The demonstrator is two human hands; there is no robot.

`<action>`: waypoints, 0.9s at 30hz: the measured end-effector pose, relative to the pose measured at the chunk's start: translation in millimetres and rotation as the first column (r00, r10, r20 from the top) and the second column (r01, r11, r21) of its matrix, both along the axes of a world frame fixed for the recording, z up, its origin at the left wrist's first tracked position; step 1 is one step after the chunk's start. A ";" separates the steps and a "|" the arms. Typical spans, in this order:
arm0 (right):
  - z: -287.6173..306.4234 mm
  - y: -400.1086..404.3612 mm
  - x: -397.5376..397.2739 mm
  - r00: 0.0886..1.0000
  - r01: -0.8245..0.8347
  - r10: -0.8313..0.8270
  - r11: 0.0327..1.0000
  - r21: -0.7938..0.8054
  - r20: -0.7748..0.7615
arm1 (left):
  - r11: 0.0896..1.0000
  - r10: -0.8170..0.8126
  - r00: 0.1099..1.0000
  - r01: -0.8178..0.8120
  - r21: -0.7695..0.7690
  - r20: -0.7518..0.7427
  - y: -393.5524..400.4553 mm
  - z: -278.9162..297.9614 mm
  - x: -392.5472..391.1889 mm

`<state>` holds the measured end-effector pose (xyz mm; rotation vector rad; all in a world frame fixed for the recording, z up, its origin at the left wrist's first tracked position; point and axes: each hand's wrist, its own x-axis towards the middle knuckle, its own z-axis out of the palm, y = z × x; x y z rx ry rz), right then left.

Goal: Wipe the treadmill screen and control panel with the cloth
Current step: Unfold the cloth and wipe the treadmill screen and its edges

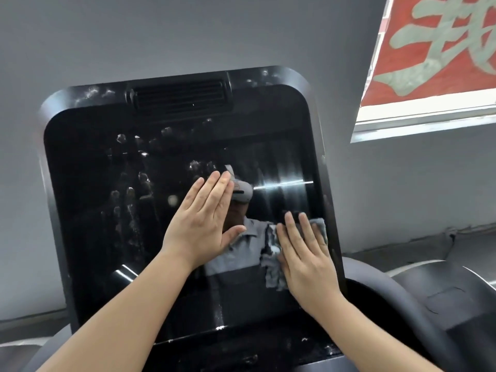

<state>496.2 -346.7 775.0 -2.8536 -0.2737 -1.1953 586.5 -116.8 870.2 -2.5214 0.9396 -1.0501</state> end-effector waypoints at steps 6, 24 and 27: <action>-28.7 4.9 -21.5 0.999 -0.005 0.003 0.999 -0.035 -0.039 | 1.000 0.000 1.000 0.000 0.014 -0.030 2.0 1.3 0.2; 171.8 51.2 157.5 0.997 -0.001 -0.001 1.000 0.027 0.078 | 0.996 -0.050 0.999 0.049 -0.071 -0.012 3.6 3.0 -2.0; 158.8 57.2 150.2 0.992 0.018 -0.030 0.995 0.099 0.123 | 0.996 -0.040 0.999 0.038 -0.081 -0.027 2.1 5.6 -3.9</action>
